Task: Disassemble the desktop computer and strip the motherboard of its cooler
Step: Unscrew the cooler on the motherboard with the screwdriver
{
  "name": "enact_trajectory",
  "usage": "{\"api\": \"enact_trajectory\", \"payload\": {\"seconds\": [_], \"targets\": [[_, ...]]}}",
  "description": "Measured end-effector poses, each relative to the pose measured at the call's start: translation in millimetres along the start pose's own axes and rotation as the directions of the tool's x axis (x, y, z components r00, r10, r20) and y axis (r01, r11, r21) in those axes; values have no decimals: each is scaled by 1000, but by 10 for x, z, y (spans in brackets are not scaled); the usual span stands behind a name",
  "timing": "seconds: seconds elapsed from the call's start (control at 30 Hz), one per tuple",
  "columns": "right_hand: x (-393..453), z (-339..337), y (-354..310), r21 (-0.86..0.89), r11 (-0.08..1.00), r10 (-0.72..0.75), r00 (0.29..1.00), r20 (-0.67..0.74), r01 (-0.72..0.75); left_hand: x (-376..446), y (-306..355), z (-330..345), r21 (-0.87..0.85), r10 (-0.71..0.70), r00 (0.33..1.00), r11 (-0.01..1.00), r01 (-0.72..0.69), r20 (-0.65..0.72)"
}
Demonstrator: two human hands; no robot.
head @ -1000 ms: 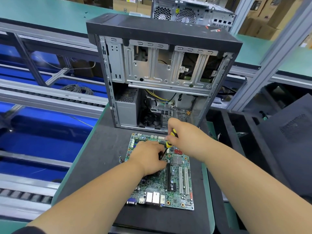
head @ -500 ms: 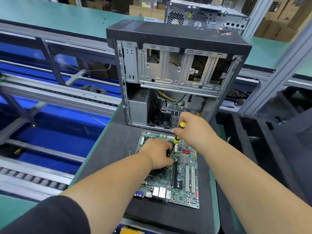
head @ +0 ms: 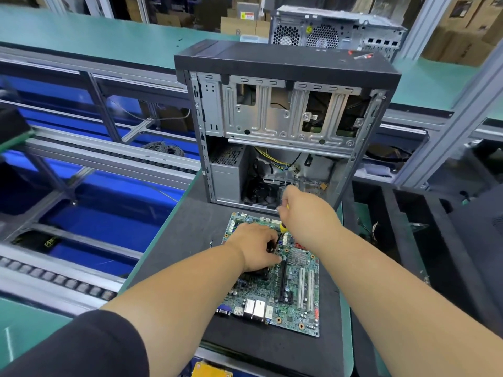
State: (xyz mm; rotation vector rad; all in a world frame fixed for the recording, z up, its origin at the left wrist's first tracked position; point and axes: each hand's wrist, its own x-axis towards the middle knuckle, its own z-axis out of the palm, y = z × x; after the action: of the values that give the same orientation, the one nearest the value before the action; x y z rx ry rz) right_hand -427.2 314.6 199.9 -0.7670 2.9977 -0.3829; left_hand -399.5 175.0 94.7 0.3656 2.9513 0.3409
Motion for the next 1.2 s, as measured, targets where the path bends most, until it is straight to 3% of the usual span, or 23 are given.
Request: {"api": "enact_trajectory", "payload": {"seconds": [0.13, 0.23, 0.3, 0.43, 0.47, 0.67, 0.83, 1.0, 1.1, 1.2], "targets": [[-38, -49, 41, 172, 978, -127, 990, 59, 116, -4, -9, 25, -32, -14, 999, 999, 13, -36], [-35, -120, 123, 279, 957, -122, 982, 144, 79, -9, -33, 41, -58, -11, 999, 998, 8, -51], [-42, -144, 151, 240, 970, -86, 984, 157, 47, -15, -34, 37, -79, -16, 998, 997, 12, -57], [-24, -160, 121, -113, 993, 27, 997, 69, -19, -21, -15, 22, -105, -33, 997, 994, 26, -68], [-23, -152, 103, -133, 991, 33, 998, 57, -25, -25, -13, 23, -107, -36, 997, 994, 28, -72], [-62, -140, 29, 74, 990, -129, 975, 179, 117, -35, -5, 37, -92, -29, 996, 996, 21, -84], [-30, -231, 70, 84, 987, -157, 950, 270, 139, -42, -11, 72, -99, -44, 995, 994, 35, -90], [-13, -202, 43, -118, 990, -58, 985, 160, 77, -24, -20, 84, -72, -36, 997, 997, 30, -75], [24, -174, 40, 18, 998, -66, 975, 213, 64, -19, -19, 69, -61, -24, 998, 998, 20, -63], [56, -232, 68, 39, 990, -144, 934, 326, 139, -25, -16, 33, -55, -11, 999, 998, 8, -47]]}}
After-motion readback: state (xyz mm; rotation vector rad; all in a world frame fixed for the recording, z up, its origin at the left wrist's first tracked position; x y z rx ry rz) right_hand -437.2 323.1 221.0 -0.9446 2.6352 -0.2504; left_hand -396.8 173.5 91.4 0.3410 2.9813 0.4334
